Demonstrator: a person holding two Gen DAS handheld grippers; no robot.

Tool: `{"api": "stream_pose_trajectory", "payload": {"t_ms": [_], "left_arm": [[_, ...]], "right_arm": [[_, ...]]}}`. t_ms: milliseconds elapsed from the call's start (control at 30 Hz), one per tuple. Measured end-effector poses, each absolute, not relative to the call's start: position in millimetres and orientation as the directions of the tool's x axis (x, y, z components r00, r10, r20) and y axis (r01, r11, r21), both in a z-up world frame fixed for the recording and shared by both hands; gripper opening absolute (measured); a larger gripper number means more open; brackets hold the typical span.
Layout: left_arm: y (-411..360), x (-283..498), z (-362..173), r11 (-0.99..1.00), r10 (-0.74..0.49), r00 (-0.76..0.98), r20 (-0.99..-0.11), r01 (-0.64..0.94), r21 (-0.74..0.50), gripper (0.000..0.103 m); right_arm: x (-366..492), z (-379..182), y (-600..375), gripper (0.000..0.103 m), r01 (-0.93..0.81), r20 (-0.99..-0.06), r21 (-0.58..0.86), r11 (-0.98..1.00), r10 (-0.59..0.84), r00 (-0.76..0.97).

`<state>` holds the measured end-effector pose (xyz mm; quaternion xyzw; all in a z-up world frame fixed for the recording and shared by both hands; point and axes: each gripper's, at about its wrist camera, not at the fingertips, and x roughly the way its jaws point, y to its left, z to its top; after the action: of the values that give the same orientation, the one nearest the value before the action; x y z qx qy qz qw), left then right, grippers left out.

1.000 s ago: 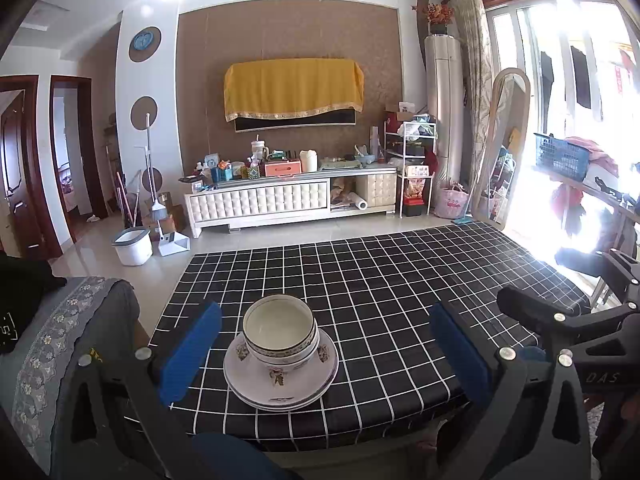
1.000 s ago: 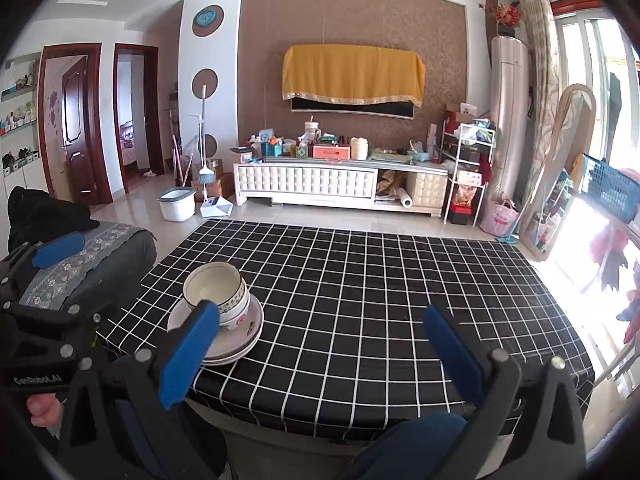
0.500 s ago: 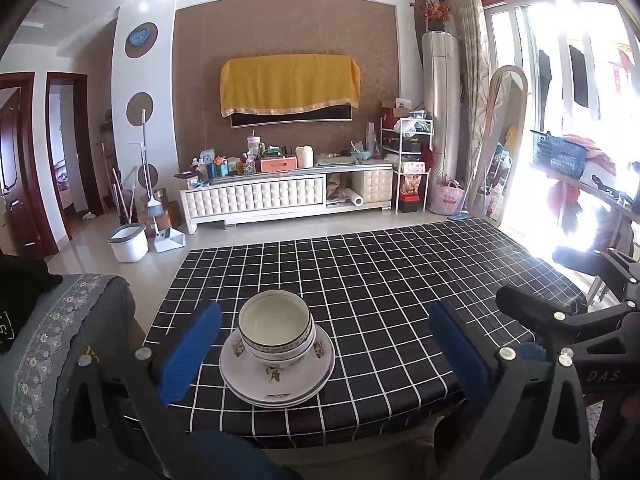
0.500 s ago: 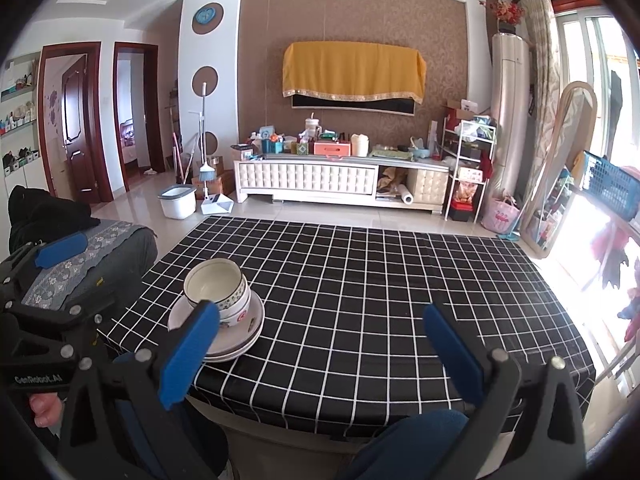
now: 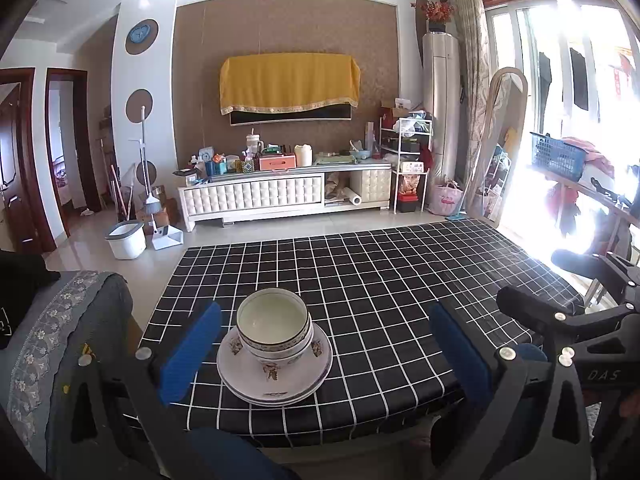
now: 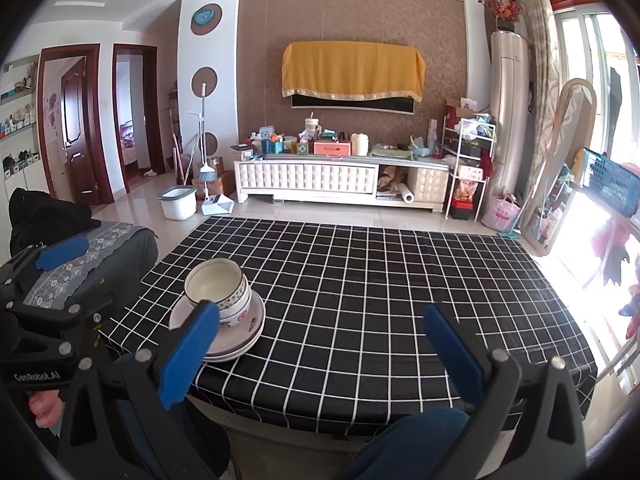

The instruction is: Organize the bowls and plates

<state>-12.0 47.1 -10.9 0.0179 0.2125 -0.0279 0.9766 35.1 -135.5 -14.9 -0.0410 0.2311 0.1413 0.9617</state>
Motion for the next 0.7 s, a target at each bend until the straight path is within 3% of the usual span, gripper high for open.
{"api": "stream_pose_trajectory", "payload": {"t_ms": [700], "left_arm": [[45.8,-15.3,-12.7,0.996,-0.084,0.898,-0.431,0.089,-0.008,0.103]], "right_arm": [[32.1,-14.9,-137.6,0.103,-0.296,-0.458,-0.005,0.955,0.261,0.85]]}}
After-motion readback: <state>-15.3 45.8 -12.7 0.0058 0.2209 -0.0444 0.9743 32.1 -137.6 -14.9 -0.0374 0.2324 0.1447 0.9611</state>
